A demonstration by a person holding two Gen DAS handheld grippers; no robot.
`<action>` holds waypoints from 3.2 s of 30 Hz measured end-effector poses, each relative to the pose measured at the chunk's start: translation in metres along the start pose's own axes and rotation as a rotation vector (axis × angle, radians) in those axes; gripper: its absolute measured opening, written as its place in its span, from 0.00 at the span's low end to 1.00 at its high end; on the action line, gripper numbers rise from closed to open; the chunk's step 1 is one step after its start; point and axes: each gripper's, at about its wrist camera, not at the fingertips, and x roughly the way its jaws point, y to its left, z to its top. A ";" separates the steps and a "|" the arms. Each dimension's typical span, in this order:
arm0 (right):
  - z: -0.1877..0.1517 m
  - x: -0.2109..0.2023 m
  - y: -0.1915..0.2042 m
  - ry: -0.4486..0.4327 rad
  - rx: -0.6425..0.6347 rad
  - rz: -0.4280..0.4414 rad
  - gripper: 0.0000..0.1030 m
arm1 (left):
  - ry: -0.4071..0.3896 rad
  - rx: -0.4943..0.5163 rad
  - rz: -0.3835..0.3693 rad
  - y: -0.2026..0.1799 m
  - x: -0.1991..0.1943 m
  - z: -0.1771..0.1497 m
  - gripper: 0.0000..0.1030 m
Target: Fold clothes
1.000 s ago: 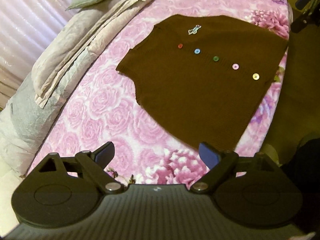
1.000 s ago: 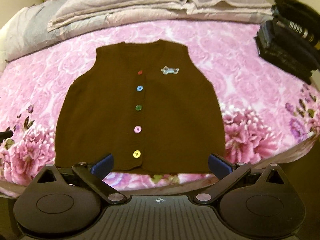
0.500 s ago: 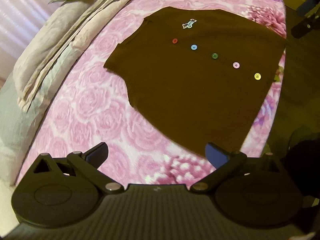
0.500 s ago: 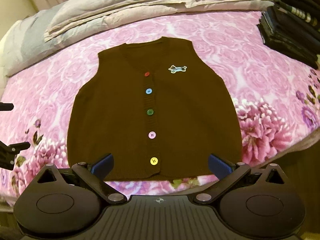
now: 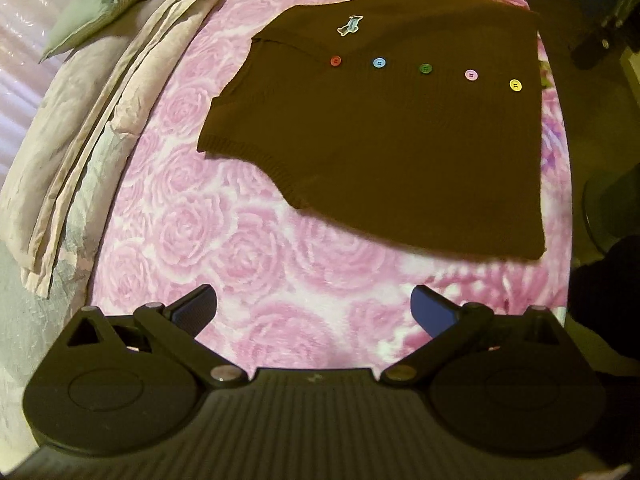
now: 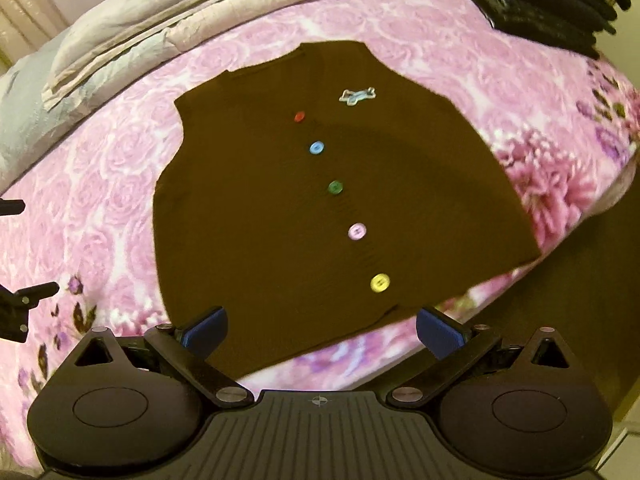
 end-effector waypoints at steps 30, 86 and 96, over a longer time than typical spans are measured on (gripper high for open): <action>-0.143 0.129 0.150 -0.097 -0.721 -0.028 0.67 | -0.348 0.872 0.350 -0.004 0.181 -0.009 0.77; 0.055 0.063 -0.278 -0.073 0.291 -0.005 0.74 | -0.513 -0.555 0.297 0.195 0.084 0.325 0.40; 0.098 0.097 -0.208 -0.077 0.144 0.126 0.74 | -0.336 -0.688 0.259 0.114 0.152 0.261 0.51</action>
